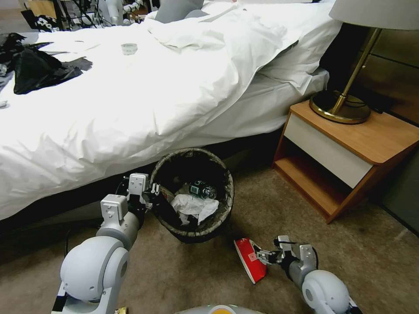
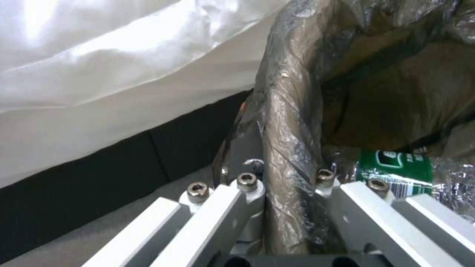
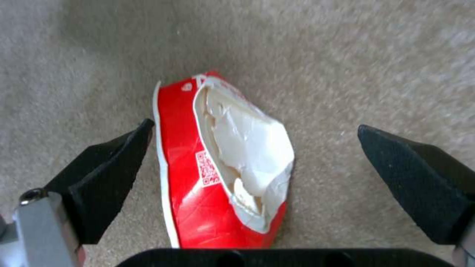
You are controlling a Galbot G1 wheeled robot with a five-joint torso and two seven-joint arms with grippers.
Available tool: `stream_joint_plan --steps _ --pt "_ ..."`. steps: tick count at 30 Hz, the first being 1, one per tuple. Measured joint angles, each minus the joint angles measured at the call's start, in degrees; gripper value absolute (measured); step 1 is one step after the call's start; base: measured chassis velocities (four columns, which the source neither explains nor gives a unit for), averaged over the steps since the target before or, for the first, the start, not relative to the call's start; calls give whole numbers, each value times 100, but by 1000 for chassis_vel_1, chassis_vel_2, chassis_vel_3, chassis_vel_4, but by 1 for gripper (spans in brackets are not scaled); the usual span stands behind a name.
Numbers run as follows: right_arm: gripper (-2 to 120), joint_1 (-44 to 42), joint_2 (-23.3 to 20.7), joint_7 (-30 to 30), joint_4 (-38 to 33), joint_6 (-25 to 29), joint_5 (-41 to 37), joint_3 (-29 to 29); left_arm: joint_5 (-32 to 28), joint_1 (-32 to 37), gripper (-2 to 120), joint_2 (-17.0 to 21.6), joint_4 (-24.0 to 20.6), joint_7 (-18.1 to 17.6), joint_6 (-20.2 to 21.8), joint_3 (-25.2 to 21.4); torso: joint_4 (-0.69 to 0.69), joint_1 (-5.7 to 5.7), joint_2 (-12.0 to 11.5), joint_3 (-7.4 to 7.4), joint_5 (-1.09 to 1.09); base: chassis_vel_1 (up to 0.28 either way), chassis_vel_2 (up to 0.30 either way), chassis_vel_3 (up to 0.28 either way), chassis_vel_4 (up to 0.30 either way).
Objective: Pick up the trash bin, then pick up the garbage from the floor and place it into the trash bin.
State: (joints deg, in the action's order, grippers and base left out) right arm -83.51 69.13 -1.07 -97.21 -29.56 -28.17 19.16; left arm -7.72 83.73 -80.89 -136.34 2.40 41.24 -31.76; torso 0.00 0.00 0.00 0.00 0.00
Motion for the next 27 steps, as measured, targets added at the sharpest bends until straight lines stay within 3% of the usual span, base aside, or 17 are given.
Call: stream_joint_plan --steps 21,27 --pt "100 465 296 -4 971 126 265 -313 3 -8 2 -7 18 3 -1 16 0 0 0 0 0 0 0 0 0" --pt "81 513 344 36 1116 234 442 -373 5 -21 2 -7 26 2 -1 16 0 0 0 0 0 0 0 0 0"
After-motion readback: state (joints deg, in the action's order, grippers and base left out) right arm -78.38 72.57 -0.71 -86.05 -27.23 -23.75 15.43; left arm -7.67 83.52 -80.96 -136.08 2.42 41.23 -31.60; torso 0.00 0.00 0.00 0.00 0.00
